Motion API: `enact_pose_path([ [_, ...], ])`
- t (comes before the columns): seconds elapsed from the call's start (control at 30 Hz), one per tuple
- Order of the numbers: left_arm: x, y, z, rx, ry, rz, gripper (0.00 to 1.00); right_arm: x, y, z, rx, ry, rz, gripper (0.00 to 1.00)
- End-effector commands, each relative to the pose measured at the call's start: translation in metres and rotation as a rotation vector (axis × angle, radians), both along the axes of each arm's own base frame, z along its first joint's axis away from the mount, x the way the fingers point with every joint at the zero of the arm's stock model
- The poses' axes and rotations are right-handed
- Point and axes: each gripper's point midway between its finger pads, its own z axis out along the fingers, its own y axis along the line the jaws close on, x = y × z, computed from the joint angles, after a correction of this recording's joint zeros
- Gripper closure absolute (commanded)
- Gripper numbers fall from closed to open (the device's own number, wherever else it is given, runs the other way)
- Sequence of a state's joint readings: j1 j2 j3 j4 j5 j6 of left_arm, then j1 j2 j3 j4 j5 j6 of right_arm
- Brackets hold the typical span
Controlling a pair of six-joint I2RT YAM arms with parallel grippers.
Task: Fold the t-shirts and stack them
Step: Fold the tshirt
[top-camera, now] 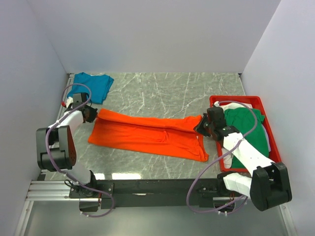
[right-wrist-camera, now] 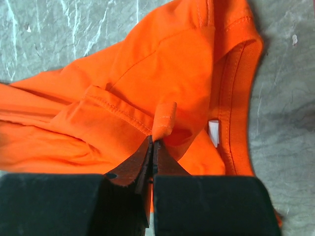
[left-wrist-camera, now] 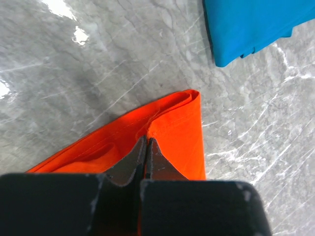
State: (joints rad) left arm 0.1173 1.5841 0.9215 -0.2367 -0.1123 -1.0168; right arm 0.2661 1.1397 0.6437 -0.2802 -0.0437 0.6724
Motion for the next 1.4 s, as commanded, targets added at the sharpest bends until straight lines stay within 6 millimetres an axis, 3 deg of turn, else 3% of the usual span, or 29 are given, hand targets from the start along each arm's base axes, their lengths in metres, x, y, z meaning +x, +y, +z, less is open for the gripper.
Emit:
enact_pose_path([
  [0.0,0.006,0.006,0.024,-0.006,-0.084,0.019,0.99,0.0,-0.001,0.01,-0.002,-0.042,-0.007,1.0],
  [0.6,-0.019,0.001,0.008,-0.067,-0.117,0.037,0.99,-0.026,0.011,-0.007,0.056,-0.004,0.076,1.0],
  [0.7,-0.023,0.0,0.006,-0.075,-0.136,0.041,0.98,-0.032,0.014,-0.01,0.07,-0.004,0.097,0.95],
  [0.87,-0.028,0.0,0.011,-0.057,-0.161,0.036,0.72,-0.041,0.013,-0.006,0.064,-0.019,0.125,0.7],
  [0.9,-0.029,0.001,0.014,-0.052,-0.168,0.035,0.67,-0.042,0.012,-0.004,0.062,-0.026,0.127,0.6],
  [0.93,-0.03,0.002,0.023,-0.041,-0.192,0.038,0.56,-0.045,0.011,-0.003,0.053,-0.027,0.131,0.55],
  [1.03,-0.027,0.002,0.047,-0.021,-0.261,0.027,0.43,-0.044,0.013,0.012,0.039,-0.076,0.148,0.47],
  [1.1,-0.022,-0.002,0.063,0.006,-0.273,0.009,0.43,-0.04,0.019,0.022,0.027,-0.1,0.166,0.47],
  [1.2,-0.012,-0.033,0.074,0.035,-0.269,-0.059,0.44,-0.027,0.026,0.028,0.011,-0.1,0.157,0.47],
  [1.27,-0.002,-0.059,0.075,0.042,-0.249,-0.109,0.54,-0.017,0.035,0.029,0.013,-0.095,0.161,0.48],
  [1.37,0.01,-0.084,0.059,0.022,-0.197,-0.15,0.63,-0.005,0.043,0.025,0.017,-0.089,0.145,0.48],
])
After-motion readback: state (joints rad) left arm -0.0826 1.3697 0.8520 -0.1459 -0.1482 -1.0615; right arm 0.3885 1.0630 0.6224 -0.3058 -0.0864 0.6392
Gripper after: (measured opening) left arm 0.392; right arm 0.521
